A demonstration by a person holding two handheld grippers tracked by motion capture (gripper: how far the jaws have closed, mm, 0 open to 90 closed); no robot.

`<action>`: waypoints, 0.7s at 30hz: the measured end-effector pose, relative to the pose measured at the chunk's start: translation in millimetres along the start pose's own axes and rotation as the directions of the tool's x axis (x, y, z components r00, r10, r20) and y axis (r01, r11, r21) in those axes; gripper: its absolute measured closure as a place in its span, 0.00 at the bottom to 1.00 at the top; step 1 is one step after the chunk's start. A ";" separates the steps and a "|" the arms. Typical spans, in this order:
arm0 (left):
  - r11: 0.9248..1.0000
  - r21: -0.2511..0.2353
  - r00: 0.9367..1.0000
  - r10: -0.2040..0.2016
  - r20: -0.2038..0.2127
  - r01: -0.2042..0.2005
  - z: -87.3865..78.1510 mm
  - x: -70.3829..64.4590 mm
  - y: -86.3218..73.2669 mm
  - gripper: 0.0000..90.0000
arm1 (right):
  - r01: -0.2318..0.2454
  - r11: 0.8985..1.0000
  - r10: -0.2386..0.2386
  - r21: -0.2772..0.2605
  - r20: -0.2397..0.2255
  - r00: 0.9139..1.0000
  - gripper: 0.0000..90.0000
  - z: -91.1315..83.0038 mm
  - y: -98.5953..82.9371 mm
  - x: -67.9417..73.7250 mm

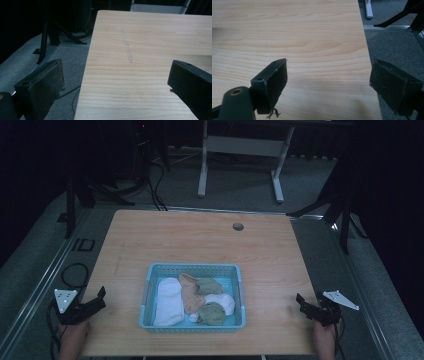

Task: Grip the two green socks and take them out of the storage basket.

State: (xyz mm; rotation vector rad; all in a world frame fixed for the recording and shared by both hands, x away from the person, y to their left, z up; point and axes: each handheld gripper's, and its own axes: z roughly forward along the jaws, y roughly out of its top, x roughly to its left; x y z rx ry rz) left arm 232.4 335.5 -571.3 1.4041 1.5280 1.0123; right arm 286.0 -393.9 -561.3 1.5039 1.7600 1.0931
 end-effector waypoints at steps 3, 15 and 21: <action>1.000 0.000 1.000 0.001 0.001 -0.001 -0.1 -0.1 0.0 0.00 | 0.007 1.000 -0.007 0.001 0.000 1.000 0.16 0.1 0.0 0.8; 1.000 0.006 1.000 0.003 0.001 -0.003 0.3 0.0 0.3 0.00 | 0.033 0.995 -0.012 0.089 -0.222 0.975 0.15 6.4 2.3 -6.9; 1.000 0.009 1.000 -0.001 0.002 0.001 0.4 0.1 0.3 0.00 | 0.251 0.959 -0.187 0.133 -0.368 0.911 0.16 12.0 6.1 0.0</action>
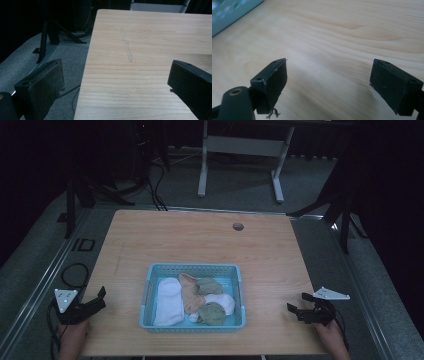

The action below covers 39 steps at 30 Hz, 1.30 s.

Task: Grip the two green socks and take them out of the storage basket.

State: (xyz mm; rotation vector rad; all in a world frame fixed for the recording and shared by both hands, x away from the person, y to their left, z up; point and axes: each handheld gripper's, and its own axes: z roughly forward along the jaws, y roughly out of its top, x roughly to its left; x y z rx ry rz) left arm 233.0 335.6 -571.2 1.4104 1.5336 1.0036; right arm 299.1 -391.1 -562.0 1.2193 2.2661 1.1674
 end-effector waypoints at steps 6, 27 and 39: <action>1.000 0.000 1.000 0.006 -0.002 -0.006 -0.1 -0.1 0.0 0.00 | 0.085 0.995 -0.081 0.044 -0.095 0.992 0.16 -0.2 10.9 5.0; 1.000 0.003 1.000 0.002 0.000 -0.002 0.3 -0.2 0.1 0.00 | 0.322 0.936 -0.258 0.140 -0.345 0.902 0.16 -9.0 76.1 48.8; 1.000 0.005 1.000 0.002 0.000 -0.002 0.4 0.0 0.2 0.00 | 0.414 0.895 -0.320 0.165 -0.408 0.855 0.16 -1.0 99.9 73.8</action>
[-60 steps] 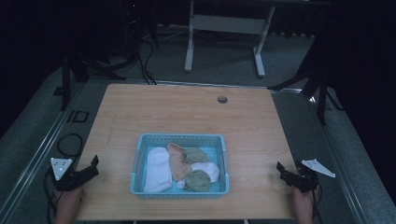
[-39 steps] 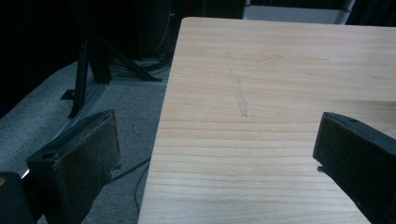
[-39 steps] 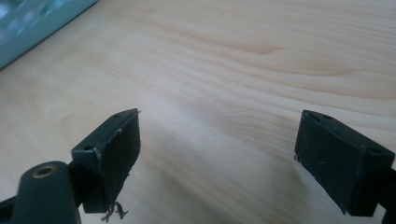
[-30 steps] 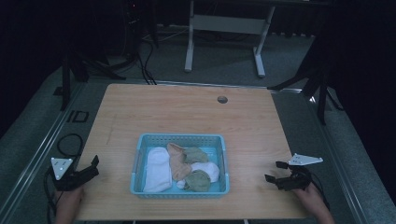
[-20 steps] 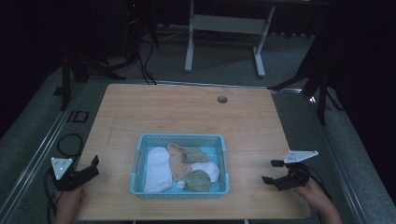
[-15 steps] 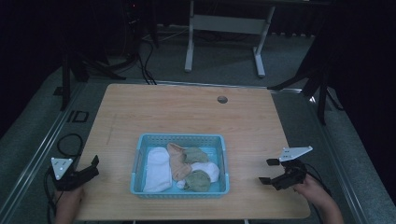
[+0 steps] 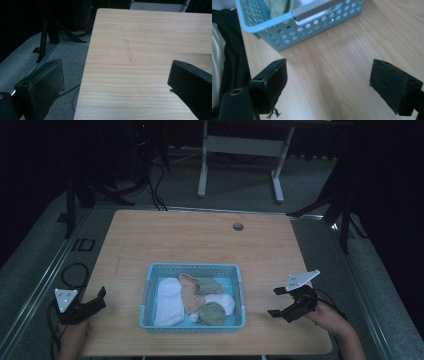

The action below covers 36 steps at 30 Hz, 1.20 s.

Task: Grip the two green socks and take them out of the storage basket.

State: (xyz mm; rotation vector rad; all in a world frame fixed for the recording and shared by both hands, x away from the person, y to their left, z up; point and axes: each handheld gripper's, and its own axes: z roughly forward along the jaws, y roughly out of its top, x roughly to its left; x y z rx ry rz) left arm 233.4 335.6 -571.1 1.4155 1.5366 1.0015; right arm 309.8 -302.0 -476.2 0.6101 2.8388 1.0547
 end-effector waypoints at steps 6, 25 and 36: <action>1.000 -0.001 1.000 0.001 0.000 -0.001 0.0 0.0 0.0 0.00 | 0.035 0.999 -0.035 0.009 -0.037 0.999 0.14 1.4 16.5 7.4; 1.000 -0.001 1.000 0.001 0.008 -0.001 -0.1 0.2 -0.1 0.00 | 0.180 0.977 -0.170 0.115 -0.092 0.981 0.19 25.1 84.4 29.3; 1.000 -0.001 1.000 0.002 0.013 -0.002 0.0 0.3 0.0 0.00 | 0.208 0.967 -0.191 0.145 -0.128 0.973 0.24 47.0 105.7 34.9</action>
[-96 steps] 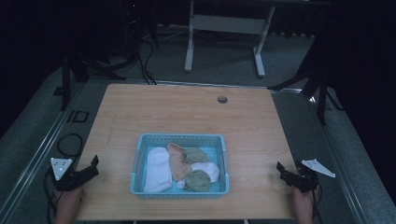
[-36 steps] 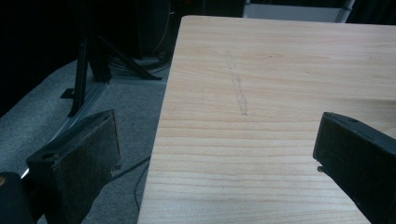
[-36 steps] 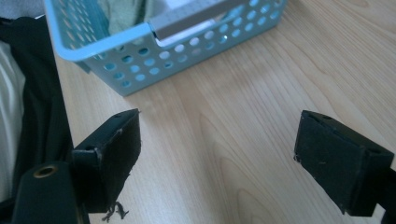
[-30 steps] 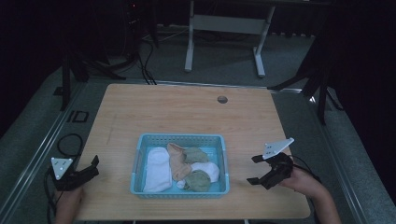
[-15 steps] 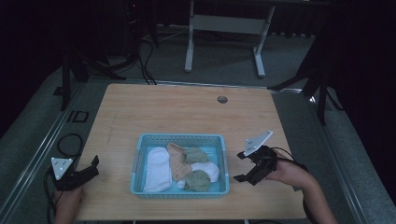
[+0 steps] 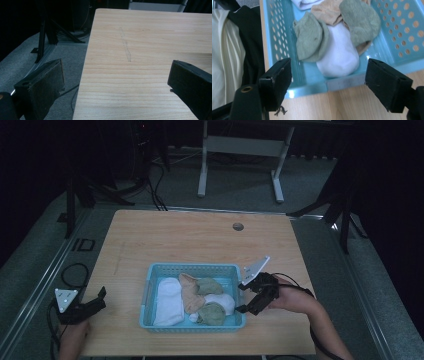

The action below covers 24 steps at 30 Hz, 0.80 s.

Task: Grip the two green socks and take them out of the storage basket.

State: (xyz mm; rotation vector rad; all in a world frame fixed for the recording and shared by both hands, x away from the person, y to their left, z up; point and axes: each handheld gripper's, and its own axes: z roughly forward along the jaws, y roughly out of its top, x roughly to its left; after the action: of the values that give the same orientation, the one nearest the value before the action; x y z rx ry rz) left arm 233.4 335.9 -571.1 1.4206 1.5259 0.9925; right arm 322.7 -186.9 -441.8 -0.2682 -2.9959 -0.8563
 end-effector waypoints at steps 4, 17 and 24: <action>1.000 0.001 1.000 0.001 0.001 -0.001 -0.1 -0.1 0.0 0.00 | 0.010 1.000 -0.010 0.004 -0.013 1.000 0.25 7.6 9.0 1.0; 1.000 0.002 1.000 0.003 0.004 -0.003 0.1 0.0 0.1 0.00 | 0.060 0.997 -0.058 0.051 -0.045 0.997 0.41 44.3 33.5 4.7; 1.000 0.002 1.000 0.002 0.007 -0.002 0.1 0.2 0.1 0.00 | 0.077 0.992 -0.072 0.103 -0.052 0.996 0.46 65.2 42.1 3.6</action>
State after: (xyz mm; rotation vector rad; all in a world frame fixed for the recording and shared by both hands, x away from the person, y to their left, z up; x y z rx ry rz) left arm 233.5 336.1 -571.1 1.4263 1.5212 0.9868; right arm 328.5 -116.8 -474.9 -0.1321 -3.0098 -0.6968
